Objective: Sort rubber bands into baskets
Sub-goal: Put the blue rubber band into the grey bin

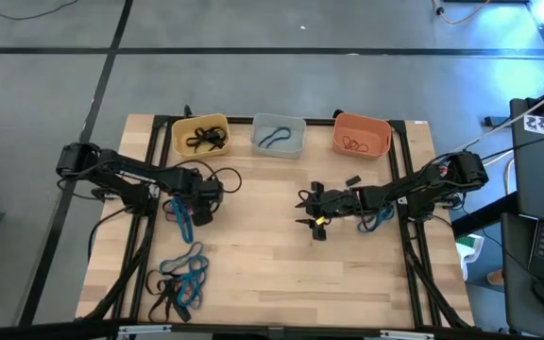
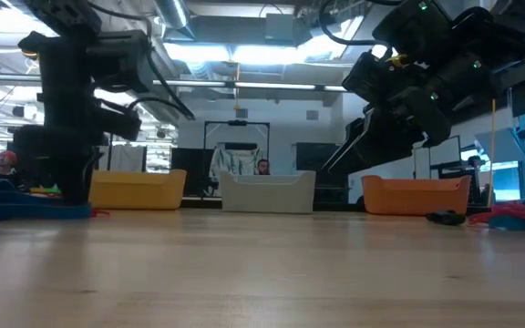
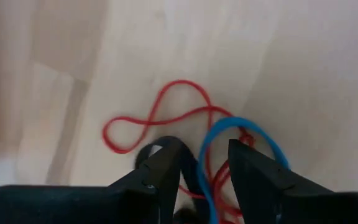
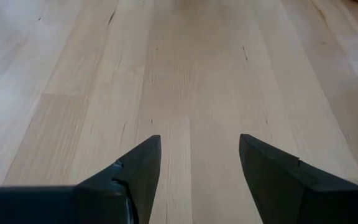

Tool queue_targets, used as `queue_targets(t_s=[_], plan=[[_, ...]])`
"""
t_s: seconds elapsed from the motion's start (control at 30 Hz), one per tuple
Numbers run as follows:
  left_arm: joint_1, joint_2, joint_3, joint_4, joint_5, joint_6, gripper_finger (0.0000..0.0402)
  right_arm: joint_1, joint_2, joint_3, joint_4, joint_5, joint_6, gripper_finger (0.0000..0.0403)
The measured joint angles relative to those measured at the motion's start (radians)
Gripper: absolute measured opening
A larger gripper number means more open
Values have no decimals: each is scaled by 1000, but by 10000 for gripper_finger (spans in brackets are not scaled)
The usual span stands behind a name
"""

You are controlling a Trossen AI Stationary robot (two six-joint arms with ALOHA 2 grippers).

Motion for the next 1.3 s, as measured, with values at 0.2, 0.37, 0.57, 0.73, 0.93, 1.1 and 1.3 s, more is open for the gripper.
queue_targets(t_s=[0.2, 0.37, 0.57, 0.73, 0.93, 1.1, 1.3], plan=[[0, 0, 0, 55, -21, 14, 130, 0, 0, 0, 0, 0, 0, 218], [1, 0, -22, 59, -21, 21, 130, 0, 0, 0, 0, 0, 0, 218], [1, 0, -52, 104, -23, 25, 126, 0, 0, 0, 0, 0, -4, 218], [1, -1, -52, 156, -23, 71, 92, 0, 0, 0, 0, 1, -4, 218], [1, -2, -52, 156, -23, 80, 37, 0, 0, 0, 1, 15, -8, 218], [-2, -2, -15, 146, -23, 89, 6, 0, 0, 0, 1, 18, -9, 218], [-2, -2, 67, 147, -23, 129, 18, 0, 0, 0, 1, 18, -9, 218]])
